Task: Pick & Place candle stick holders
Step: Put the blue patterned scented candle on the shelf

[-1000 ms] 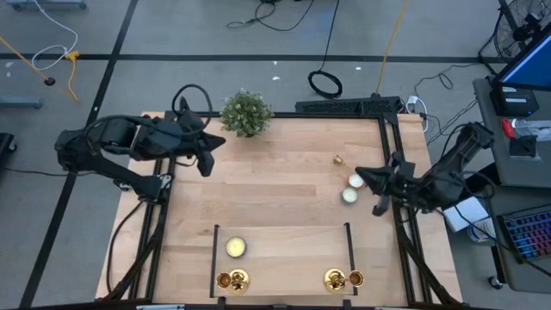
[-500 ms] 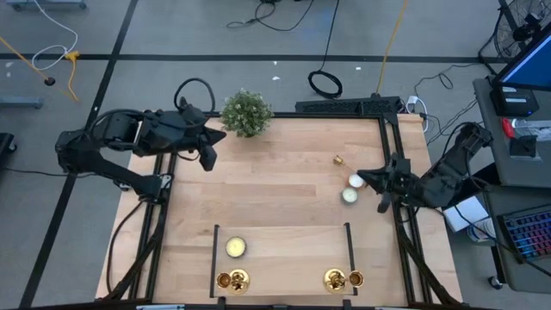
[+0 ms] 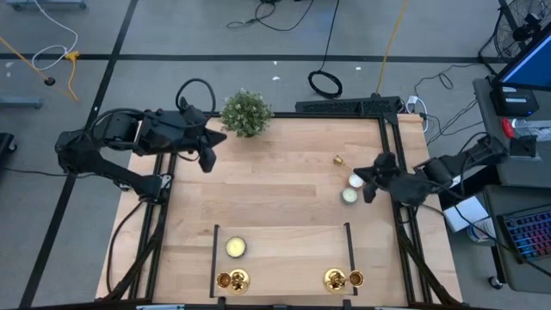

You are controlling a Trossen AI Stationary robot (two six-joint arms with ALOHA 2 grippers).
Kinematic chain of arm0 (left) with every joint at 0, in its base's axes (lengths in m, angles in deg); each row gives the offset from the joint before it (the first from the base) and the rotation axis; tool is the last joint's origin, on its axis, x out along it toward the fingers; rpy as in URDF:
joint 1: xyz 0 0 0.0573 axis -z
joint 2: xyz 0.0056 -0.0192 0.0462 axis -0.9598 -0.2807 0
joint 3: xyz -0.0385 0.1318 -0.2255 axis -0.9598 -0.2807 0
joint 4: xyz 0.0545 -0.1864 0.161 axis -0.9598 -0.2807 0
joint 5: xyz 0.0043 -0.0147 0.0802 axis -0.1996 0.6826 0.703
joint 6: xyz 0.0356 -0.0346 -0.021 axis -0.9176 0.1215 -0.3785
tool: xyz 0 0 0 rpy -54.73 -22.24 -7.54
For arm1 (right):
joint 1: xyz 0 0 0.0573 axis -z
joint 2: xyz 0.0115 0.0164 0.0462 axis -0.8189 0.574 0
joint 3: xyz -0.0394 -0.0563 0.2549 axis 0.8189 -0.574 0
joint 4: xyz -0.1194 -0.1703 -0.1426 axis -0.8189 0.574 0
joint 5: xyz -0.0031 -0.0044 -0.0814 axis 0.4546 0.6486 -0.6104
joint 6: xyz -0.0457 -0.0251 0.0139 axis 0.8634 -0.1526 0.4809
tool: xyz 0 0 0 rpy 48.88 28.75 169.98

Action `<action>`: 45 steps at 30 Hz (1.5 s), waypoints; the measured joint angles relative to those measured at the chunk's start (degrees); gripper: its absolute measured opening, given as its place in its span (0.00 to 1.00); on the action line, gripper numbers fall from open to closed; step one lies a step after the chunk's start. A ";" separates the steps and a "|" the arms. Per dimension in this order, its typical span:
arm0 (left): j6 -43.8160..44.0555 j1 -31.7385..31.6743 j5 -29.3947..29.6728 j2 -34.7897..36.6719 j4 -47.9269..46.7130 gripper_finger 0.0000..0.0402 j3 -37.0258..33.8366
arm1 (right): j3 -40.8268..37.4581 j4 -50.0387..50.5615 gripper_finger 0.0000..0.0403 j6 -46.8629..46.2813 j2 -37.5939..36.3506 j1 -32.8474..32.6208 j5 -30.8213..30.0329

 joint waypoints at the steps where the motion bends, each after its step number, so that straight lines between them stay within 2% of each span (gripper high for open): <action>1: 0.06 0.01 -0.29 0.00 -0.01 0.01 0.00 | -0.01 0.71 0.00 -0.68 0.33 1.79 1.87; 9: -0.01 0.72 -0.31 0.00 -0.03 0.01 0.00 | 0.00 1.08 0.00 -5.05 3.16 17.82 17.61; 15: -0.95 0.70 -0.25 0.00 -0.03 0.01 0.00 | 0.00 1.08 0.00 -2.30 6.95 28.70 32.44; 19: -1.28 0.72 -0.26 0.00 -0.03 0.01 0.00 | 0.00 1.04 0.00 0.19 10.25 33.00 37.88; 22: -1.37 0.71 -0.26 0.00 -0.10 0.01 -0.02 | 0.00 0.67 0.00 3.57 12.66 34.82 39.51; 26: -1.46 0.72 -0.31 0.00 -0.29 0.01 -0.02 | 0.01 -1.61 0.00 12.80 15.24 35.96 41.72; 36: -1.39 0.72 -1.51 0.00 -0.49 0.01 -0.04 | 0.20 -0.08 0.00 27.44 20.30 37.24 57.01; 45: -1.39 0.70 -1.71 0.00 -0.49 0.01 -0.04 | 0.20 7.65 0.00 45.72 19.99 35.40 57.41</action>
